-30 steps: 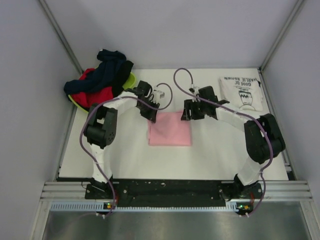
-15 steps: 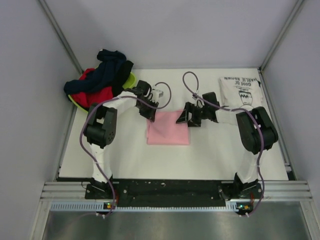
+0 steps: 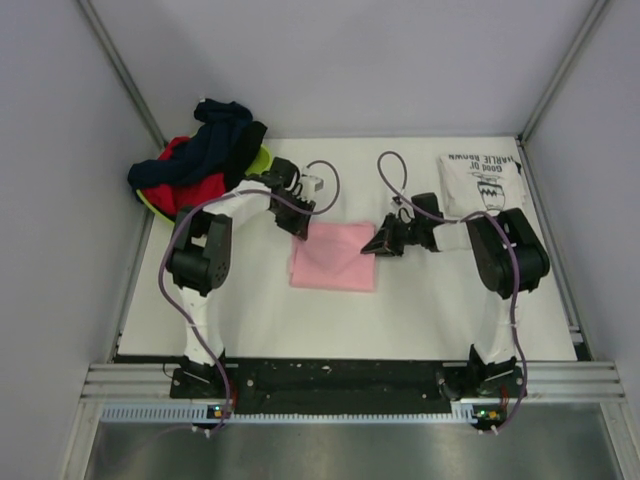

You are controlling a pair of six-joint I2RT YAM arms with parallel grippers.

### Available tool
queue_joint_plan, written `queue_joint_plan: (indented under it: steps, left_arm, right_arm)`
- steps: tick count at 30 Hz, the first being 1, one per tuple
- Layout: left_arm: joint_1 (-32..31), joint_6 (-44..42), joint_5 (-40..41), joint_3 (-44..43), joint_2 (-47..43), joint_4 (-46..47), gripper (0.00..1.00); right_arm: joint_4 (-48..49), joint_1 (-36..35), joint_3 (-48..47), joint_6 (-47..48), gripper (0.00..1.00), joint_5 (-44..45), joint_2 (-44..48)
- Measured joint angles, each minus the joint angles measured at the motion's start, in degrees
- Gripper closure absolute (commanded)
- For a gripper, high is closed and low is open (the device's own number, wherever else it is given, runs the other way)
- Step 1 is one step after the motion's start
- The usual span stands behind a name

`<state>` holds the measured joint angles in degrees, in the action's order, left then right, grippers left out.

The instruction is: Fold and stack the t-shirts

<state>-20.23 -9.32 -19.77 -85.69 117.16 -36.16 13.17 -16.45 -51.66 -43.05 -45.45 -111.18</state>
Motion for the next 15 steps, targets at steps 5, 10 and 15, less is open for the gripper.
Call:
queue_joint_plan:
  steps: [5, 10, 15]
  left_arm:
    - [0.74, -2.08, 0.37, -1.55, -0.13, -0.52, 0.03]
    - [1.99, -3.19, 1.25, -2.89, -3.69, -2.14, 0.01]
    - [4.87, -4.81, 3.43, -5.05, -9.99, -2.45, 0.01]
  right_arm:
    - [-7.76, 0.68, -5.33, 5.01, 1.0, 0.2, 0.0]
    - [-25.27, 3.02, -17.11, 17.29, 1.0, 6.08, 0.0]
    - [-42.42, 3.8, -31.26, 31.98, 1.0, 16.79, -0.28]
